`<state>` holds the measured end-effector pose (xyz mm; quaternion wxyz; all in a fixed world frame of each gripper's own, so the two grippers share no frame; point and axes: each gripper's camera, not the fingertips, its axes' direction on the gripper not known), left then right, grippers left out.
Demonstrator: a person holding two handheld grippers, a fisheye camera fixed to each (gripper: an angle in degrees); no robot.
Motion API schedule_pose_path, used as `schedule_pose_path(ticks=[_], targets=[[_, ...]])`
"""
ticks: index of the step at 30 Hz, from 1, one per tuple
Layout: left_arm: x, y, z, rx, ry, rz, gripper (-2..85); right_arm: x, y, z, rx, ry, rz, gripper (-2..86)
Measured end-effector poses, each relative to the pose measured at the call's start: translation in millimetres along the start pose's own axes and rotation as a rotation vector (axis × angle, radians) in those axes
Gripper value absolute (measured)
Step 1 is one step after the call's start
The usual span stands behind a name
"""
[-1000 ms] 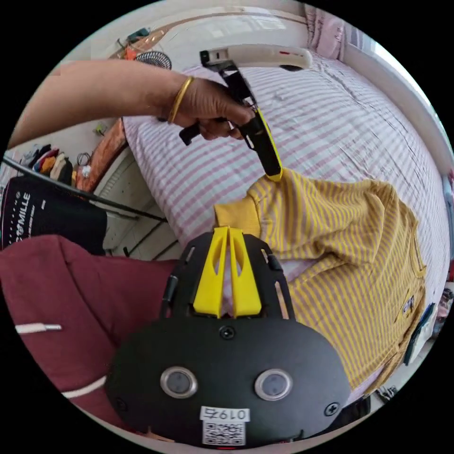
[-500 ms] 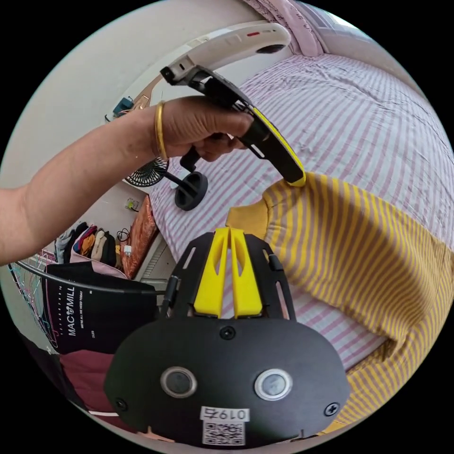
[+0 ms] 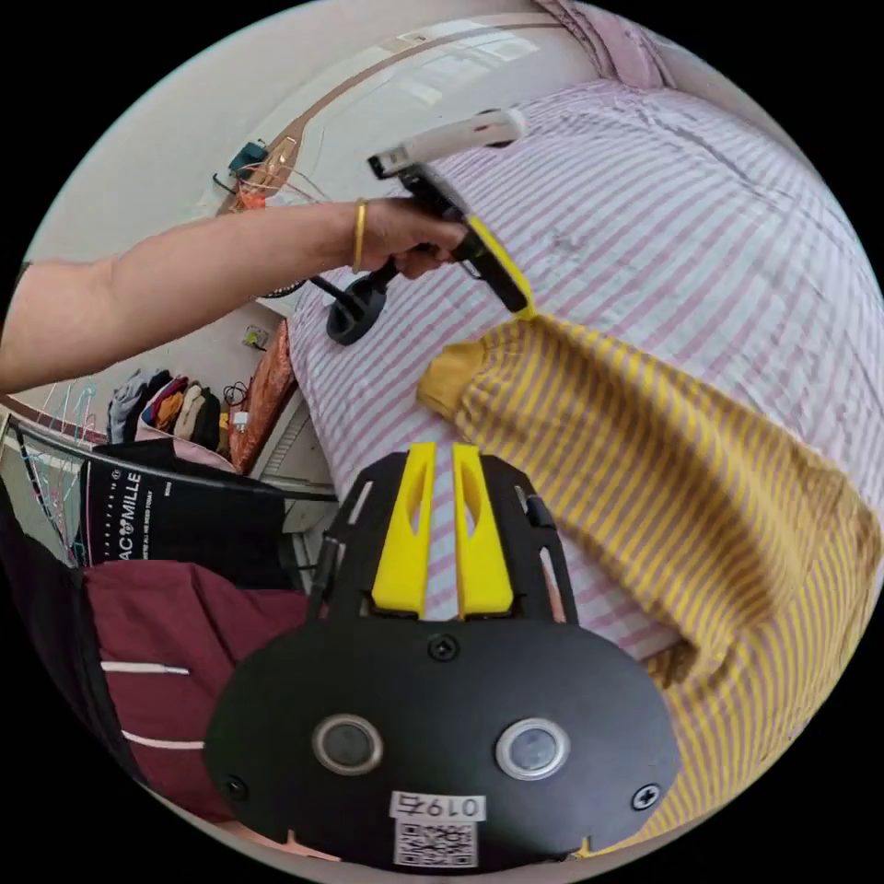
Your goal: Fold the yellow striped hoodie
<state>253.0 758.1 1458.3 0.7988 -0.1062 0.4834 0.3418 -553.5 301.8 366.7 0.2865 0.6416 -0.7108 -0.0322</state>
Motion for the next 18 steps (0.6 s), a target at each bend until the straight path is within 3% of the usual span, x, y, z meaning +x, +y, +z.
schedule_pose_path(ticks=[4, 7, 12, 18], targets=[[10, 30, -27, 0.111, -0.044, -0.092, 0.8, 73, 50, -75, 0.103, 0.253, 0.054, 4.9], [45, 51, -33, 0.162, 0.017, -0.068, 0.8, 154, 69, -119, 0.078, 0.423, 0.061, 6.2], [111, 67, -2, 0.073, -0.073, -0.012, 0.8, 232, 57, -98, -0.229, 0.479, -0.202, 6.5], [109, 78, 22, 0.080, 0.027, -0.168, 0.8, 246, 65, -27, -0.490, 0.442, -0.425, 6.7]])
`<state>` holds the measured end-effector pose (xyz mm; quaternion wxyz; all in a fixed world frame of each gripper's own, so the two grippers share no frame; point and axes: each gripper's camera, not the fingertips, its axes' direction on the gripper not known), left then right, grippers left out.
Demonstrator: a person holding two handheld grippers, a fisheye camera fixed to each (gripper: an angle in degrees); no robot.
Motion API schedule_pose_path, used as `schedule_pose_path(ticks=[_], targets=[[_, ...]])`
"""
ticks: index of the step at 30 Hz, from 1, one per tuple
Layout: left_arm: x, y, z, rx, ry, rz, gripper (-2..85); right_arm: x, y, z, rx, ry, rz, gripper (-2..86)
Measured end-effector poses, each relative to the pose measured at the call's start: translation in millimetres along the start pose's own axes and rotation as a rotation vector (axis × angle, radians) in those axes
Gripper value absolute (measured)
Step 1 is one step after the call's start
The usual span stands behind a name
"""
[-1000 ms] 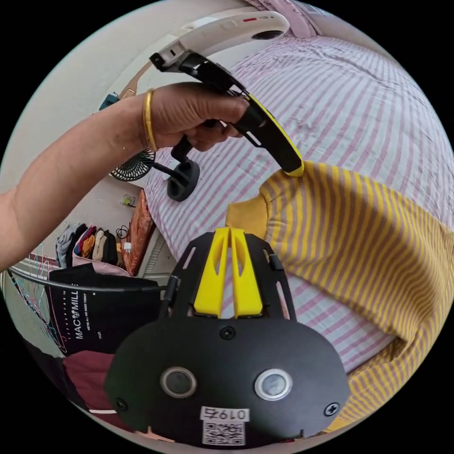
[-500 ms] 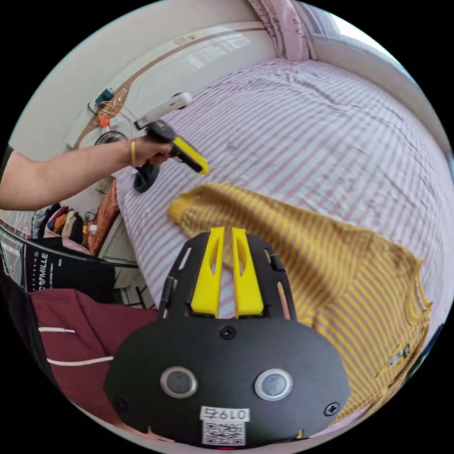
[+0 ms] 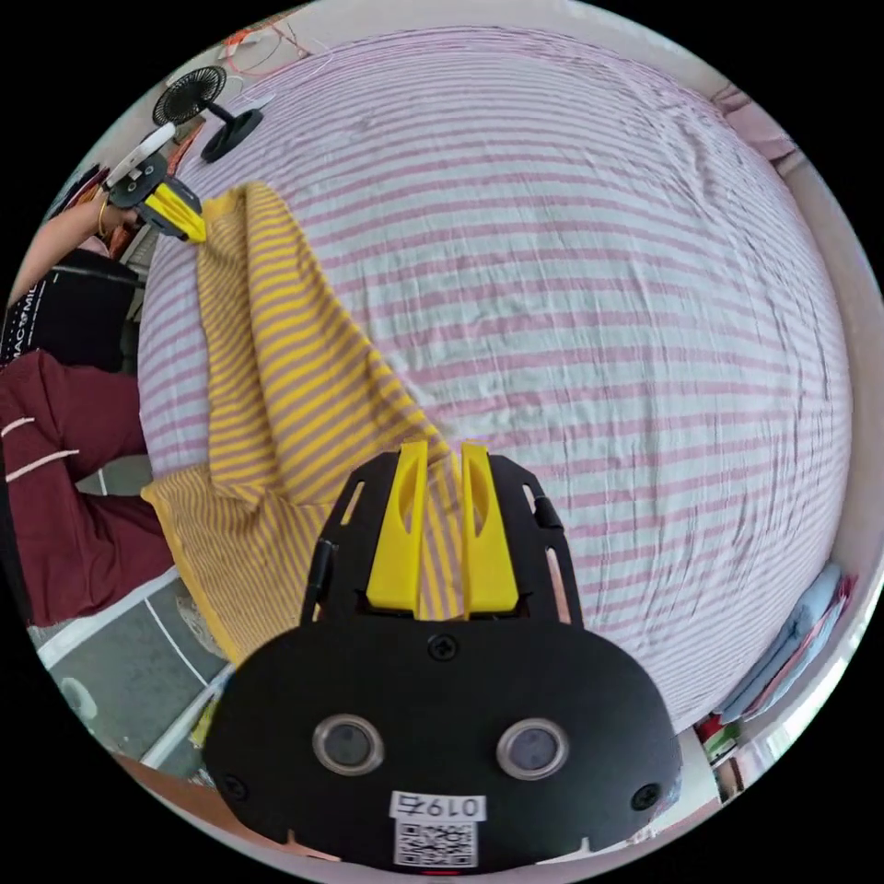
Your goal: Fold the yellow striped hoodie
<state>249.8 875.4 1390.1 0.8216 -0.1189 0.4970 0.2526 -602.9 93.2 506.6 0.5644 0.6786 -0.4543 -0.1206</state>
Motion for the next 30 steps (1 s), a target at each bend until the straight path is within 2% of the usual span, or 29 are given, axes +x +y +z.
schedule_pose_path(ticks=[3, 8, 10, 12, 14, 16, 19, 24, 30], targets=[[-3, -3, 2, 0.001, 0.011, -0.013, 0.8, -10, -1, 38, -0.089, -0.041, -0.065, 7.6], [-5, -13, 2, -0.017, 0.024, -0.004, 0.8, -16, -2, 70, -0.084, -0.088, -0.039, 9.0], [-5, -18, 5, -0.037, 0.021, -0.001, 0.8, -21, 0, 81, -0.093, -0.105, -0.042, 8.1], [-7, -20, 7, -0.044, 0.026, -0.007, 0.8, -26, 4, 91, -0.100, -0.126, -0.049, 2.5], [-10, -23, 9, -0.046, 0.040, -0.024, 0.8, -28, 9, 94, -0.121, -0.172, -0.069, 0.9], [-14, -25, 11, -0.040, 0.069, -0.055, 0.8, -26, 18, 87, -0.090, -0.177, -0.068, 0.2], [-19, -26, 13, -0.032, 0.093, -0.093, 0.8, 1, 43, 72, 0.020, -0.196, 0.076, 0.0], [-26, -30, 16, -0.029, 0.121, -0.177, 0.9, -14, 55, 114, -0.020, -0.166, 0.154, 2.5], [-44, -31, 17, -0.062, 0.230, -0.221, 0.8, -17, 61, 114, -0.035, -0.168, 0.165, 8.4]])
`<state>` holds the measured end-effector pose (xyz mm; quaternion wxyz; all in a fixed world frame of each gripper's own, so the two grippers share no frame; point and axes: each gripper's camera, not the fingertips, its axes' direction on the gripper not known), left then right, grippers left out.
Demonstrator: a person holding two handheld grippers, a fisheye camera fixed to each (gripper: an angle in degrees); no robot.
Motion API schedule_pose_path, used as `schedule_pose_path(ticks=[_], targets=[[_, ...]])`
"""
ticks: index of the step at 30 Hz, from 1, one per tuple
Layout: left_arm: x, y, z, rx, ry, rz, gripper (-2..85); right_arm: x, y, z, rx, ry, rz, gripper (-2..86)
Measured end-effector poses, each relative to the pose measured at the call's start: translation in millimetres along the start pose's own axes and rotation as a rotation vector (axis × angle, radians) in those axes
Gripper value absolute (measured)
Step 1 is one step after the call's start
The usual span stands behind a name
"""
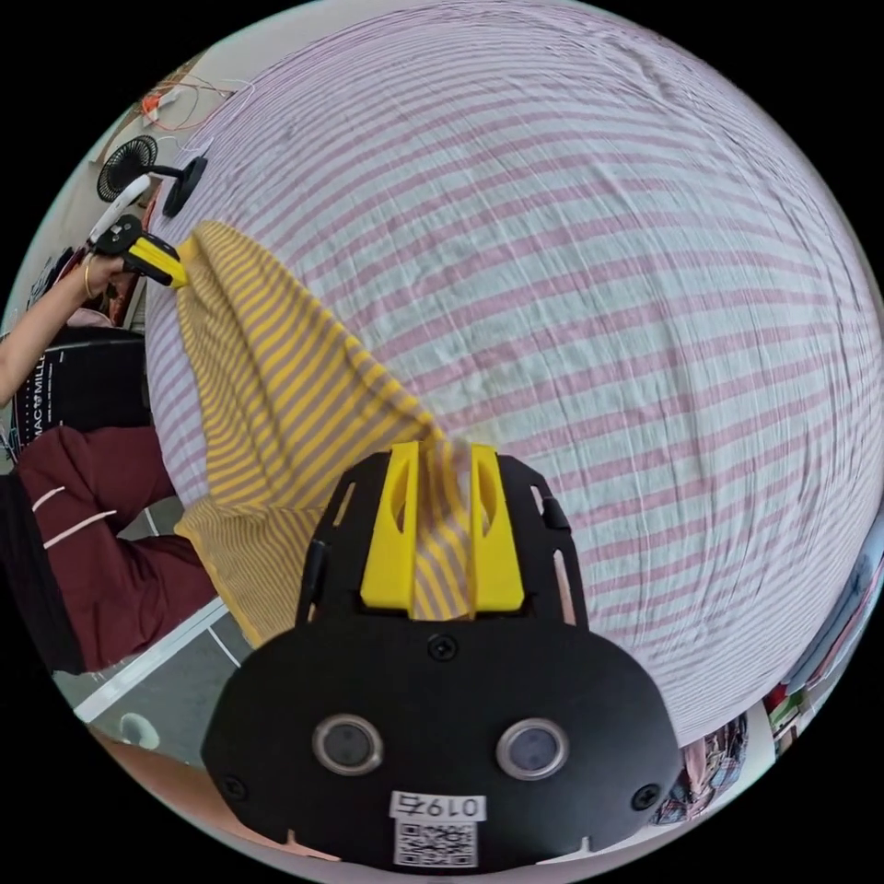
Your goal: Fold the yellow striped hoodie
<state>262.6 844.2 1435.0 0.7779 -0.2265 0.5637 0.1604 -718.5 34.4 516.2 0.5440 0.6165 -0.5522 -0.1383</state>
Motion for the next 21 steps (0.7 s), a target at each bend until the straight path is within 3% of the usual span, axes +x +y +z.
schedule_pose_path(ticks=[3, 7, 10, 15, 18, 21], targets=[[-5, 7, -8, 0.022, 0.023, 0.013, 0.9, -5, 9, -32, 0.093, 0.010, 0.000, 7.7], [5, 25, -31, 0.225, -0.003, 0.056, 0.9, -38, -7, -70, 0.271, -0.047, -0.056, 6.5], [17, 22, -25, 0.275, -0.134, 0.056, 0.9, -83, -57, -67, 0.312, -0.087, -0.154, 6.5], [26, 0, 13, 0.172, -0.223, 0.092, 0.8, -138, -149, -23, 0.177, -0.107, -0.283, 6.0], [20, -4, 23, 0.178, -0.193, 0.076, 0.8, -148, -171, 0, 0.066, -0.112, -0.319, 3.5], [16, -5, 29, 0.188, -0.188, 0.087, 0.8, -146, -177, -8, 0.077, -0.083, -0.319, 0.4]])
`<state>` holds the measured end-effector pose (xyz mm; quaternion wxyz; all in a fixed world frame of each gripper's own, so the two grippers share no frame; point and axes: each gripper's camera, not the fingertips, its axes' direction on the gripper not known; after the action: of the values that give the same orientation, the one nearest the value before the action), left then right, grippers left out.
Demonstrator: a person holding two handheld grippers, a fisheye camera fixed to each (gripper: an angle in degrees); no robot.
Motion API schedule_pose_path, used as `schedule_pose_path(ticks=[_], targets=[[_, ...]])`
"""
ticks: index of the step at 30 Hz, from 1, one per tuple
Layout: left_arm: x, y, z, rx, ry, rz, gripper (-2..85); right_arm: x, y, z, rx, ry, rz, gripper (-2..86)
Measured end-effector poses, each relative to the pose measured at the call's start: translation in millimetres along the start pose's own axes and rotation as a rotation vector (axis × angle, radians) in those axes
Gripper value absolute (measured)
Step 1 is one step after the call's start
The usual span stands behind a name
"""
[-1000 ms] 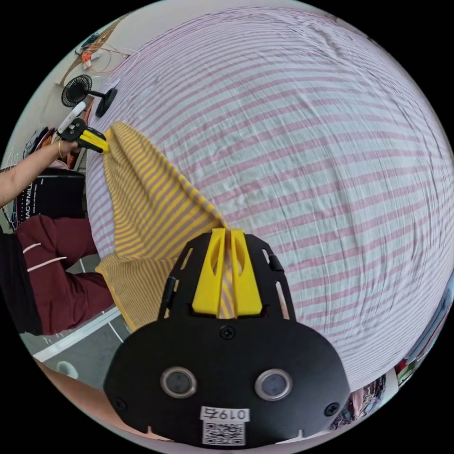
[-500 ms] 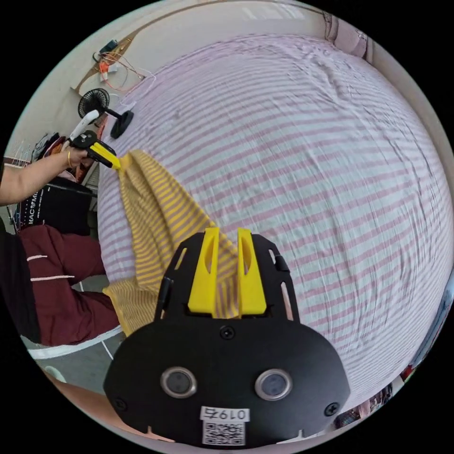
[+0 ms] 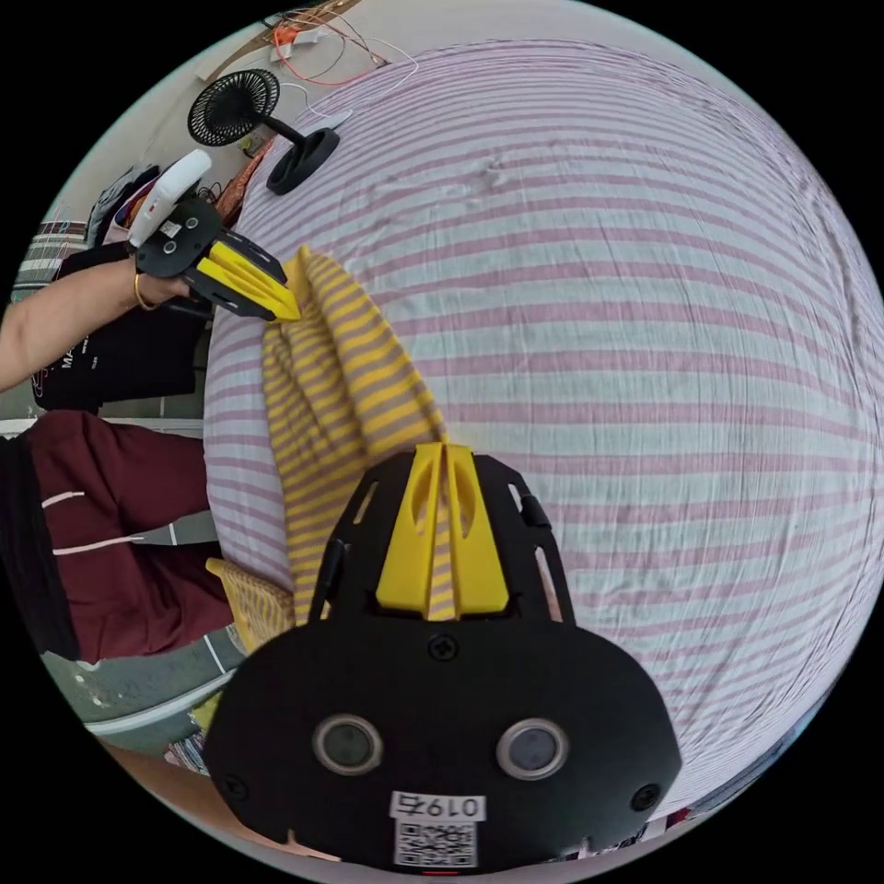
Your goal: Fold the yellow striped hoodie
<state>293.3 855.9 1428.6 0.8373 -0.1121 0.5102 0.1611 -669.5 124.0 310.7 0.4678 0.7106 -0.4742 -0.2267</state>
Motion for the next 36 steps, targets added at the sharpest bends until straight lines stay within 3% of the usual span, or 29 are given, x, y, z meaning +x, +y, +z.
schedule_pose_path(ticks=[8, 16, 20, 23, 28, 33, 36], targets=[[-14, -2, 16, 0.014, 0.054, -0.025, 0.7, 36, -20, -34, 0.022, -0.013, 0.037, 7.9], [-23, -9, 35, 0.003, 0.087, -0.026, 0.7, 76, -47, -57, -0.038, -0.068, 0.031, 1.8], [-15, -12, 41, -0.001, 0.028, 0.005, 0.8, 80, -69, -90, -0.039, 0.036, -0.039, -0.7], [-4, -15, 47, 0.000, -0.056, 0.025, 0.8, 94, -76, -128, 0.054, 0.123, 0.008, -0.8], [-4, -20, 63, -0.010, -0.083, -0.053, 0.8, 105, -102, -139, 0.028, 0.205, 0.033, 0.0], [-6, -30, 74, -0.052, -0.099, -0.038, 0.7, 146, -123, -208, 0.066, 0.178, 0.136, 7.9], [-14, -32, 78, -0.062, -0.085, -0.034, 0.7, 172, -107, -269, 0.140, 0.136, 0.239, 8.1]])
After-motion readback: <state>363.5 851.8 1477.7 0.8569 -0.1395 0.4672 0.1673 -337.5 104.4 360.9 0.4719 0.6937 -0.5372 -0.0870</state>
